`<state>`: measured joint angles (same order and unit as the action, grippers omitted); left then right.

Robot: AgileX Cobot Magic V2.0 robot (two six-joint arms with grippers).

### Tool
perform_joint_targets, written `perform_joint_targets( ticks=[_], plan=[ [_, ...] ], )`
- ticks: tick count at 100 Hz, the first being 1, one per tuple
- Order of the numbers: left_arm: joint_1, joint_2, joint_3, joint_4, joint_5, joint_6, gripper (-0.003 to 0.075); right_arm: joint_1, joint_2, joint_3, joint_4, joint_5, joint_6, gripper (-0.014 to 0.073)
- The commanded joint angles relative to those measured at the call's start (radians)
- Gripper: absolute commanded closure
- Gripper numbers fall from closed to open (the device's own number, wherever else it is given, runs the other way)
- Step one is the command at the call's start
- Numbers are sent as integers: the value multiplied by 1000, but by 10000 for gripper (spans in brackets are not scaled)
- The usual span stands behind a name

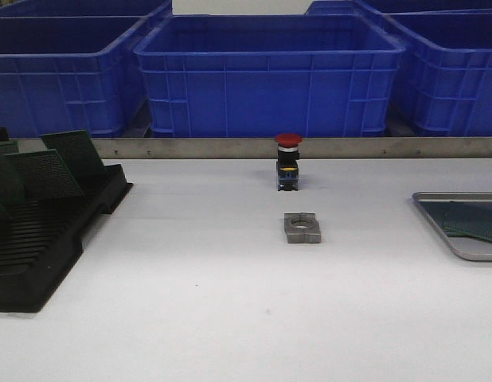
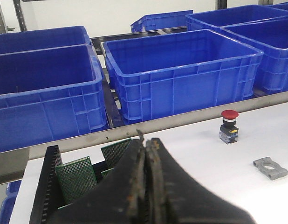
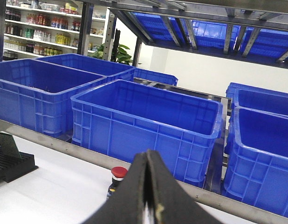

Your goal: Place circuit board on tray

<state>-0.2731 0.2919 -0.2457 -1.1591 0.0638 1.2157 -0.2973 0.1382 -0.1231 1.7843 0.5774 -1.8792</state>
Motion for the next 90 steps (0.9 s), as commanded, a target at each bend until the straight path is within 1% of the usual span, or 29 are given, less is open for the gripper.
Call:
perform_joint_targets(
  ticks=[1, 18, 24, 27, 31, 32, 35, 36, 37, 38, 39, 40, 42, 44, 45, 47, 54, 64, 77, 82, 90],
  plan=[
    [1, 6, -27, -15, -26, -13, 741, -1, 8, -22, 63, 23, -7, 655],
    [1, 6, -27, -17, -27, -13, 741, -1, 8, -22, 63, 23, -7, 655],
    [1, 6, -17, -45, -71, -15, 741, -1, 8, -22, 63, 23, -7, 655],
    [1, 6, -10, -36, -89, -40, 741, -1, 8, -22, 63, 23, -7, 655],
    [5, 6, -6, 16, -105, -118, 741, -1, 8, -22, 63, 23, -7, 655],
    [8, 6, -1, 51, -108, -137, 741, -1, 8, -22, 63, 23, -7, 655],
    [16, 6, 2, 136, -110, -251, 741, -1, 8, -22, 63, 23, -7, 655],
    [22, 6, 5, 183, -112, -278, 741, -1, 8, -22, 63, 23, -7, 655],
    [25, 6, 10, 231, -111, -335, 741, -1, 8, -22, 63, 23, -7, 655],
    [32, 6, 10, 231, -111, -363, 741, -1, 8, -22, 63, 23, -7, 655],
    [35, 6, 15, 281, -111, -392, 741, -1, 8, -22, 63, 23, -7, 655],
    [39, 6, 17, 330, -111, -450, 741, -1, 8, -22, 63, 23, -7, 655],
    [52, 6, 21, 378, -103, -535, 741, -1, 8, -22, 63, 23, -7, 655],
    [66, 6, 29, 464, -95, -614, 741, -1, 8, -22, 63, 23, -7, 655],
    [75, 6, 29, 464, -91, -639, 741, -1, 8, -22, 63, 23, -7, 655],
    [86, 4, 36, 540, -80, -708, 741, -1, 8, -22, 63, 23, -7, 655],
    [145, -15, 60, 683, -36, -885, 741, -1, 8, -22, 63, 23, -7, 655],
    [224, -67, 101, 819, -27, -985, 741, -1, 8, -22, 63, 23, -7, 655],
    [274, -142, 167, 987, -53, -1151, 741, -1, 8, -22, 63, 23, -7, 655],
    [284, -172, 196, 1020, -64, -1200, 741, -1, 8, -22, 63, 23, -7, 655],
    [297, -224, 244, 1044, -71, -1238, 741, -1, 8, -22, 63, 23, -7, 655]
  ],
)
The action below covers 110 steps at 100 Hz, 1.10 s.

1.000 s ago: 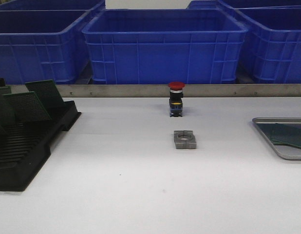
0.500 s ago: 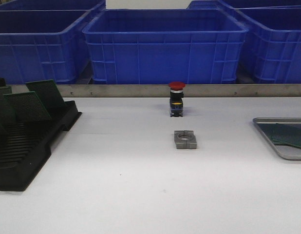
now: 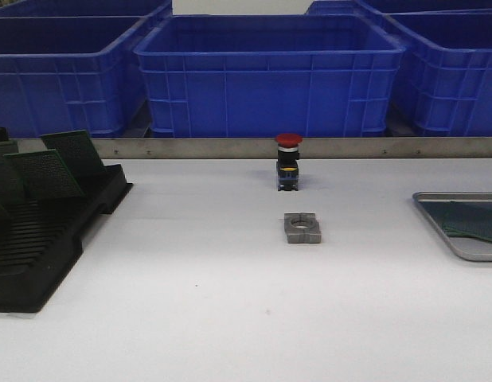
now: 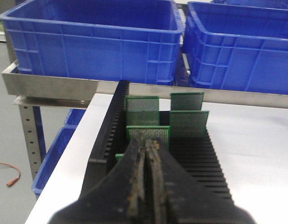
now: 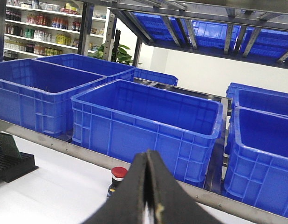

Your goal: Place circuit board on tray

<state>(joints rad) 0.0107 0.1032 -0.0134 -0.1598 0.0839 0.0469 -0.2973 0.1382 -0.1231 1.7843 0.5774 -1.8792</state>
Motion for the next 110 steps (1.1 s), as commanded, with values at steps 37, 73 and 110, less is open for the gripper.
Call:
perform_joint_targets(
  ticks=[37, 73, 110],
  plan=[
    [15, -139, 63, 121, 22, -125, 741, -1, 9, -22, 63, 23, -7, 655],
    [15, -139, 63, 88, 64, -24, 741, -1, 9, -22, 63, 23, -7, 655],
    [13, -139, 61, 75, 32, -24, 741, -1, 9, -22, 63, 23, -7, 655]
  ],
)
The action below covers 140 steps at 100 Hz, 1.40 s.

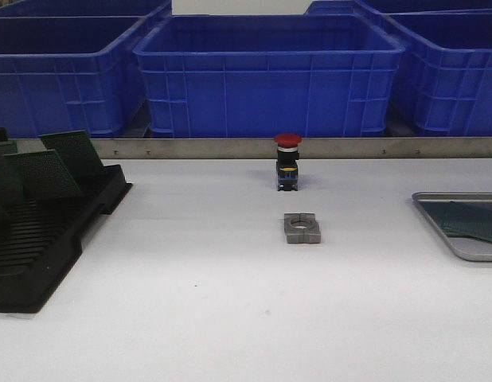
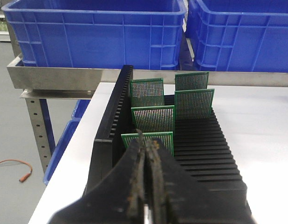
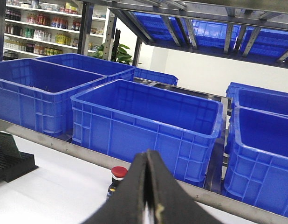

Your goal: Place circuit board on tray

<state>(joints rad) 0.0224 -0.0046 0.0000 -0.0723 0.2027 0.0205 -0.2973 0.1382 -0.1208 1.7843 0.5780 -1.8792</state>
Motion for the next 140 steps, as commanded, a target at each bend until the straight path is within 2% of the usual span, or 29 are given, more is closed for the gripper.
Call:
perform_joint_targets(
  ticks=[1, 60, 84, 95, 104, 112, 129, 140],
  plan=[
    [1, -31, 48, -12, -87, 2, 741, -1, 9, -24, 63, 22, -7, 655],
    [1, -31, 48, -12, -87, 2, 741, -1, 9, -18, 78, 19, -7, 655],
    [1, -31, 48, -12, -87, 2, 741, 89, 9, -17, 75, -277, -7, 655],
    [1, -31, 48, -12, -87, 2, 741, 128, 9, -18, -13, -388, 5, 655],
    [1, -31, 48, -12, -87, 2, 741, 156, 9, -27, -219, -430, 196, 655],
    [1, -31, 48, -12, -87, 2, 741, 161, 9, -27, -501, -457, 530, 655],
    [1, -31, 48, -12, -87, 2, 741, 167, 8, -27, -1250, -456, 1271, 655],
    [1, -31, 48, -12, -87, 2, 741, 171, 7, -25, -1578, -489, 1636, 655]
  ],
)
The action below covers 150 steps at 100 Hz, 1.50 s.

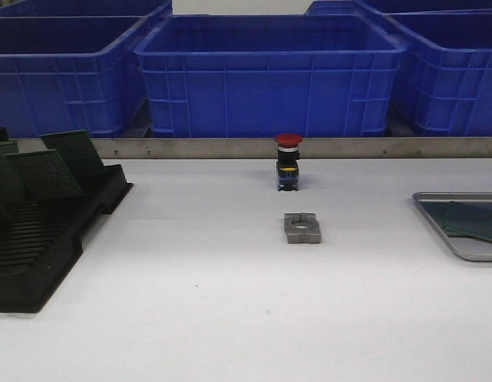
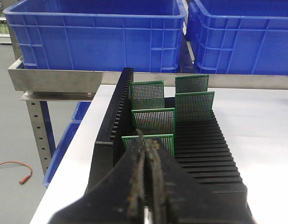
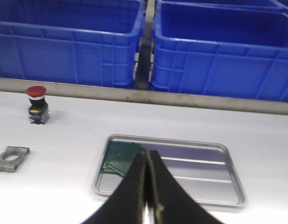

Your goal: Place circuit board on tray

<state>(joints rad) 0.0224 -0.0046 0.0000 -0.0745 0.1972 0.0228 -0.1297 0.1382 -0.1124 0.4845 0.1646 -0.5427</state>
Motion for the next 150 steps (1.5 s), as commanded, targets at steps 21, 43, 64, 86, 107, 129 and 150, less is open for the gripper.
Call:
perform_joint_targets(
  ticks=[21, 43, 64, 86, 107, 129, 150],
  plan=[
    [1, -31, 48, -10, -82, 0, 741, 14, 0, 36, -505, -320, 543, 655],
    [1, -31, 48, -10, -82, 0, 741, 30, -144, 126, -546, -267, 612, 655],
    [1, -31, 48, -10, -82, 0, 741, 59, -176, 128, -558, -221, 613, 655],
    [1, -31, 48, -10, -82, 0, 741, 97, -176, 128, -552, -212, 600, 655],
    [1, -31, 48, -10, -82, 0, 741, 97, -176, 128, -552, -212, 600, 655],
    [1, -31, 48, -10, -82, 0, 741, 97, -175, 127, -552, -212, 600, 655],
    [1, -31, 48, -10, -82, 0, 741, 97, -175, 127, -552, -212, 600, 655]
  ],
)
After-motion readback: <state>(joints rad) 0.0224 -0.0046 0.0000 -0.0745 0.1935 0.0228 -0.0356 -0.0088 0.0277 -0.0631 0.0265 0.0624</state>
